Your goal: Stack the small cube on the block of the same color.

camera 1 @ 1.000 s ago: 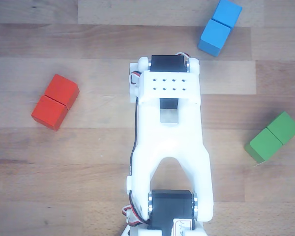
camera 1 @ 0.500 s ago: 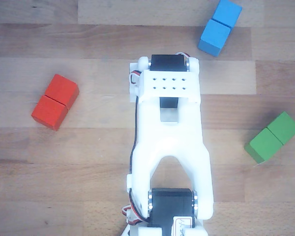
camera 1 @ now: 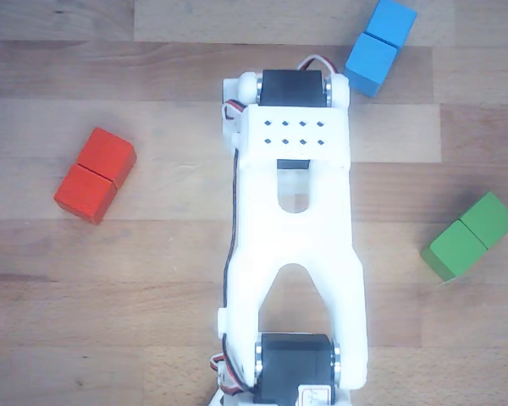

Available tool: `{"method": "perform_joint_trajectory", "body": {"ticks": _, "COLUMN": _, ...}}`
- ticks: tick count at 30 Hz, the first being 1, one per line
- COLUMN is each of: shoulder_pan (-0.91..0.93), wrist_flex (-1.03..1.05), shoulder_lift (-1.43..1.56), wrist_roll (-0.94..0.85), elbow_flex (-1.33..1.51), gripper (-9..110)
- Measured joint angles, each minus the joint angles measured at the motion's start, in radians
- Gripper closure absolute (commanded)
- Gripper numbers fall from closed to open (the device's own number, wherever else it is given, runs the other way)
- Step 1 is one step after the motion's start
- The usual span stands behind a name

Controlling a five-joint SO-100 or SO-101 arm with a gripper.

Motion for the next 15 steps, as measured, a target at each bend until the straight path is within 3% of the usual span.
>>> {"method": "perform_joint_trajectory", "body": {"ticks": 8, "shoulder_pan": 0.066, "wrist_flex": 0.181, "shoulder_lift": -0.011, "wrist_roll": -0.020, "elbow_flex": -0.364, "gripper": 93}}
{"method": "perform_joint_trajectory", "body": {"ticks": 15, "shoulder_pan": 0.206, "wrist_flex": 0.232, "shoulder_lift": -0.259, "wrist_roll": -0.112, "elbow_flex": -0.687, "gripper": 93}}
